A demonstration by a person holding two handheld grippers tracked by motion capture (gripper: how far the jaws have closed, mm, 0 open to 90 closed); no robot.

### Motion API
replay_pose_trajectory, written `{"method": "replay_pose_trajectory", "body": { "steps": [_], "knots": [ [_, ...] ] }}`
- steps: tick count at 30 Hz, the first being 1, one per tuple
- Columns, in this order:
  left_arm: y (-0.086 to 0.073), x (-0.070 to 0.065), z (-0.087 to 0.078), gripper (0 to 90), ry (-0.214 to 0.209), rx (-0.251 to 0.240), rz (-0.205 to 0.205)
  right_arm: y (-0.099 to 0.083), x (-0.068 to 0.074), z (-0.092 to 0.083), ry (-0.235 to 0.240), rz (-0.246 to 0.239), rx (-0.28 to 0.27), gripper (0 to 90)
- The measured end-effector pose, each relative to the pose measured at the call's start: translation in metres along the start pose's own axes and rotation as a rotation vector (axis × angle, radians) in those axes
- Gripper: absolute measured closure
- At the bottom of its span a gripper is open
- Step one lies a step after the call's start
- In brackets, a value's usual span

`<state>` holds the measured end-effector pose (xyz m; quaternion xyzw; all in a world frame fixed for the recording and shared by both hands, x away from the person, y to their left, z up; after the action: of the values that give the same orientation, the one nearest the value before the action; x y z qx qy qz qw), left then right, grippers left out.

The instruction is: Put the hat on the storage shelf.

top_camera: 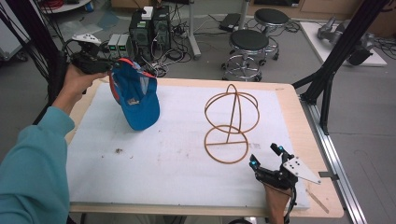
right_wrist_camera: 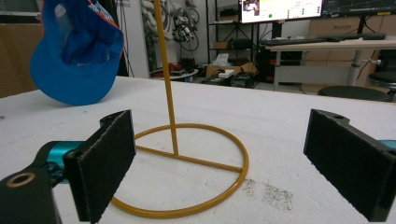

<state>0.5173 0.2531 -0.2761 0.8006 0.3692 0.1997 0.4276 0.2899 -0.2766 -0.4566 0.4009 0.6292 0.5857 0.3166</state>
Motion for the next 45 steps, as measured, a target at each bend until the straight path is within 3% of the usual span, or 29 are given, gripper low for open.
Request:
{"method": "replay_pose_trajectory", "body": {
  "steps": [4, 11, 16, 22, 31, 40, 45],
  "knots": [
    [-0.001, -0.007, 0.002, 84.0, -0.01, 0.026, 0.018, 0.0, 0.0, 0.0, 0.001, -0.004, -0.002, 8.0],
    [0.005, -0.029, 0.001, 84.0, -0.056, 0.023, 0.057, 0.0, 0.0, 0.0, 0.001, -0.005, -0.003, 8.0],
    [0.004, -0.045, -0.004, 84.0, -0.092, 0.011, 0.063, 0.0, 0.0, 0.0, 0.001, 0.0, 0.0, 8.0],
    [-0.009, -0.066, -0.006, 84.0, -0.132, 0.022, 0.065, 0.0, 0.0, 0.0, 0.005, -0.007, -0.004, 8.0],
    [-0.018, -0.099, -0.02, 84.0, -0.154, 0.014, 0.141, 0.0, 0.001, -0.001, 0.003, -0.009, -0.008, 8.0],
    [-0.041, -0.128, -0.037, 84.0, -0.203, 0.046, 0.172, 0.0, 0.001, -0.001, 0.004, -0.009, -0.008, 8.0],
    [-0.055, -0.139, -0.044, 84.0, -0.219, 0.03, 0.181, 0.0, 0.001, -0.001, 0.003, -0.011, -0.011, 8.0]
  ]
}}
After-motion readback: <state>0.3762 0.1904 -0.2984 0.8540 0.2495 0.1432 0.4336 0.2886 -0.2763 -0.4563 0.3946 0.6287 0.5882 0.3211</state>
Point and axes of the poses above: each handheld gripper's, and its own axes: z roughly forward along the jaws, y roughly out of its top, x roughly to its left, the point moved 5 cm from there along z, roughly forward along the jaws, and after that the axes turned 3 degrees about x, right-handed, at the moved point
